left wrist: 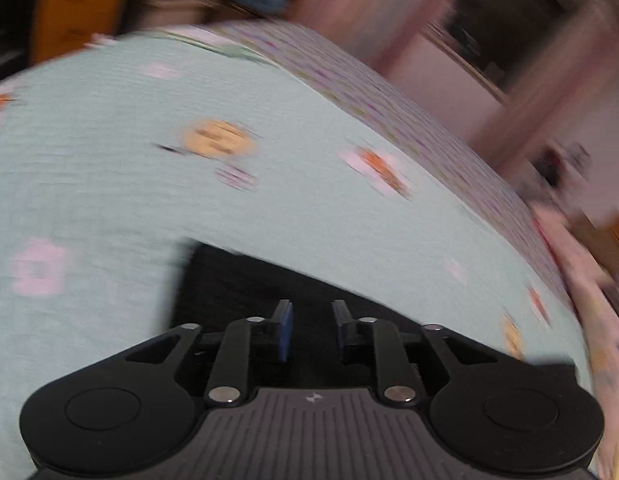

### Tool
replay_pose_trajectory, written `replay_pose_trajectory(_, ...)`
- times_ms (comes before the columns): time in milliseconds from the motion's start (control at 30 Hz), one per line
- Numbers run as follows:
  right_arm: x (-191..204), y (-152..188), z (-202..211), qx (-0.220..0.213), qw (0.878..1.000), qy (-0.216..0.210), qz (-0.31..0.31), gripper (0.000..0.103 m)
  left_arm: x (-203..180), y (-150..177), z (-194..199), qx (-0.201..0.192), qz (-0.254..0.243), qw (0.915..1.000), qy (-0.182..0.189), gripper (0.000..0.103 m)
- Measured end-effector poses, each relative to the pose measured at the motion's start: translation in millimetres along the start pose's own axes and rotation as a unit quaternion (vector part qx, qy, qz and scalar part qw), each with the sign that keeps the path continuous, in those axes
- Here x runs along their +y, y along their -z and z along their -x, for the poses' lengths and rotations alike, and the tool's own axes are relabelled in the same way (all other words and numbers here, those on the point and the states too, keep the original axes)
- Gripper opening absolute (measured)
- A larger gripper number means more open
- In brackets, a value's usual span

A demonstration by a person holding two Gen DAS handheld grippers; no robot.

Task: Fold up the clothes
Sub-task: 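Drag the held pants across the quilt with the left gripper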

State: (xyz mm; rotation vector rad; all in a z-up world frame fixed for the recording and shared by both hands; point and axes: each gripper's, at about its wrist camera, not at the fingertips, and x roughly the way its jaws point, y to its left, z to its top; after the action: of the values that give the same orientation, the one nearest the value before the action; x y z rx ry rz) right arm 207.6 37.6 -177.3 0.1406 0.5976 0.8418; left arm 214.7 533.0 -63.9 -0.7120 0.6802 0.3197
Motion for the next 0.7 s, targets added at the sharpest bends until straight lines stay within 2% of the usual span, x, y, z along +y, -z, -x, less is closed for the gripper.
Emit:
replay_pose_trajectory(67,0,0,0,0.000,1.000,-0.001,-0.001,0.097,-20,3,-17,0.052,-0.008,0.9979,0.037,0.026)
replay_pose_trajectory(100,1,1,0,-0.001,1.000,-0.001,-0.001,0.097,-28,5,-32,0.091,-0.012,0.9946,0.048,0.026)
replay_pose_trajectory(133,1,1,0,-0.001,1.000,-0.001,-0.001,0.097,-35,6,-50,0.126,-0.021,0.9907,0.047,0.026)
replay_pose_trajectory(167,1,1,-1,-0.001,1.000,-0.001,-0.002,0.097,-38,8,-67,0.142,-0.035,0.9885,0.037,0.024)
replay_pose_trajectory(200,1,1,-1,-0.001,1.000,-0.002,-0.002,0.097,-40,8,-85,0.151,-0.054,0.9870,0.011,0.018)
replay_pose_trajectory(233,1,1,-1,-0.001,1.000,-0.002,-0.003,0.097,-34,3,-105,0.141,-0.069,0.9869,-0.035,0.003)
replay_pose_trajectory(300,1,2,-1,-0.002,1.000,-0.003,-0.005,0.097,-14,-13,-129,0.115,-0.033,0.9901,-0.073,0.003)
replay_pose_trajectory(367,1,2,-1,-0.002,1.000,-0.003,-0.007,0.097,-8,-28,-129,0.088,-0.001,0.9938,-0.068,0.003)
replay_pose_trajectory(467,1,2,0,-0.002,1.000,-0.003,-0.008,0.097,-29,-28,-123,0.074,-0.030,0.9919,-0.099,0.001)
replay_pose_trajectory(533,1,3,1,-0.003,1.000,-0.004,-0.009,0.097,-36,-26,-114,0.073,-0.051,0.9911,-0.099,0.008)
replay_pose_trajectory(567,1,3,1,-0.004,1.000,-0.004,-0.009,0.097,-34,-25,-108,0.072,-0.040,0.9918,-0.098,0.013)
replay_pose_trajectory(633,1,3,1,-0.005,1.000,-0.005,-0.010,0.097,-36,-23,-90,0.059,-0.010,0.9963,-0.062,0.016)
replay_pose_trajectory(700,0,3,2,-0.007,1.000,-0.007,-0.013,0.097,-54,-18,-80,0.062,-0.030,0.9976,-0.011,0.022)
